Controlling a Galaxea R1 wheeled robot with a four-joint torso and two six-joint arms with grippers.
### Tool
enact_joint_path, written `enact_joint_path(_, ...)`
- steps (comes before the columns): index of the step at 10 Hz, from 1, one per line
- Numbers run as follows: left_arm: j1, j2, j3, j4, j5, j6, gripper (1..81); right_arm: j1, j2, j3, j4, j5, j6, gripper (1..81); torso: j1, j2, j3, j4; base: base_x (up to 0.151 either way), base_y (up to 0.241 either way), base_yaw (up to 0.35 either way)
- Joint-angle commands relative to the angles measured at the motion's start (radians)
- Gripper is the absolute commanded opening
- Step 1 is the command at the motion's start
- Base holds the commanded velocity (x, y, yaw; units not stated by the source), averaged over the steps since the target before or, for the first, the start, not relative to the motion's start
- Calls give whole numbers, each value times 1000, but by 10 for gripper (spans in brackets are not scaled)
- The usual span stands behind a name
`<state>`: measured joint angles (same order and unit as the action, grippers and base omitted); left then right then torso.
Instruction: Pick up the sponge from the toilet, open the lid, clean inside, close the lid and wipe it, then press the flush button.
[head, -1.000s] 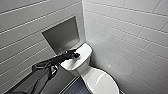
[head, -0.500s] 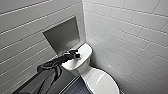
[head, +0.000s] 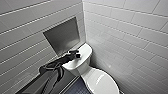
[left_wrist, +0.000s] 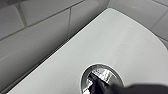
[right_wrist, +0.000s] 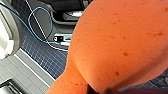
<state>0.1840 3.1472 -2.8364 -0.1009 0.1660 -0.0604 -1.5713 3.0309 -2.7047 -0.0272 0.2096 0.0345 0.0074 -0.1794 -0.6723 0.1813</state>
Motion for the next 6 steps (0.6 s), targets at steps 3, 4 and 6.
enact_joint_path(3,-189,-1,70,-85,128,-12,10,-33,18,14,-16,-78,-1,10,0,0,0,0,0,0,0)
enact_joint_path(4,-211,-27,108,-111,144,-12,10,-31,18,14,-16,-78,-1,10,0,0,0,0,0,0,0)
enact_joint_path(6,-238,-107,222,-172,145,-12,10,-33,18,14,-16,-78,-1,10,1,0,0,0,0,0,0)
